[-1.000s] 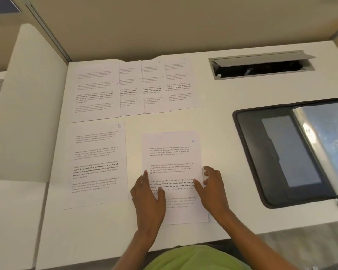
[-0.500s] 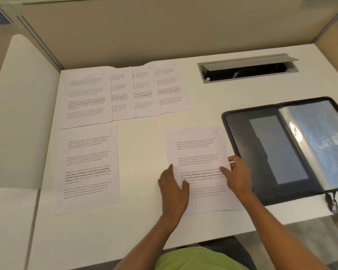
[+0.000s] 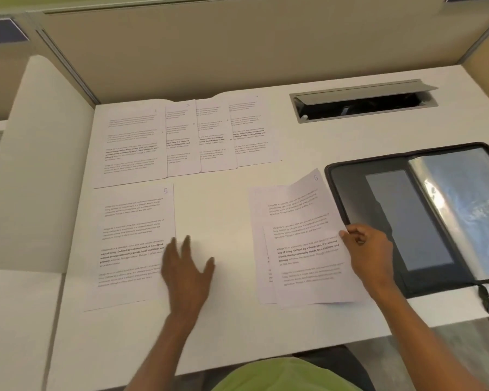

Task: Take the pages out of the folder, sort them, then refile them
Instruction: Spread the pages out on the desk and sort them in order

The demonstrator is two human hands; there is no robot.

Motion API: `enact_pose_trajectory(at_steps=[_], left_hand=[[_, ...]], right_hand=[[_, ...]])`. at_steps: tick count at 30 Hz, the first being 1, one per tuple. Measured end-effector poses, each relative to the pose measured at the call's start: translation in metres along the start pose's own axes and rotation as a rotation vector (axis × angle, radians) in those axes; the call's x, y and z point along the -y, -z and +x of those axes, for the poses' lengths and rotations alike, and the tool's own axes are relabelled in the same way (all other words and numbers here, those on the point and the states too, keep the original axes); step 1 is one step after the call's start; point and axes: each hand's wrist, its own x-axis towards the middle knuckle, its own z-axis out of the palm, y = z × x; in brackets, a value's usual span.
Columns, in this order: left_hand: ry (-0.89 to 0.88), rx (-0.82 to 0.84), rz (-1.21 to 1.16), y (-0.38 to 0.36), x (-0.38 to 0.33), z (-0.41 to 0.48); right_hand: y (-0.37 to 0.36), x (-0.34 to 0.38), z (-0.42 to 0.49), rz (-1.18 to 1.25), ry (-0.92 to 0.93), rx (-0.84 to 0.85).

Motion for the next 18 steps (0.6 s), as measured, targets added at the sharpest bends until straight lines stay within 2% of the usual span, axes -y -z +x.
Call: enact_pose_trajectory(at_steps=[3,8,14,18], left_hand=[[0.081,-0.037,0.128,0.024,0.041,0.02],[0.17,-0.013,0.159,0.037,0.062,0.032],[0.151,-0.024,0.195,0.033,0.063,0.028],[0.153,-0.019,0.236,0.029,0.06,0.028]], right_hand=[[-0.01,0.013,0.001,0.188,-0.111,0.055],[-0.042,0.042,-0.005,0.446,-0.192,0.224],[-0.093,0.063,-0.013,0.416,-0.162,0.326],[-0.115,0.074,-0.017,0.351,-0.129,0.332]])
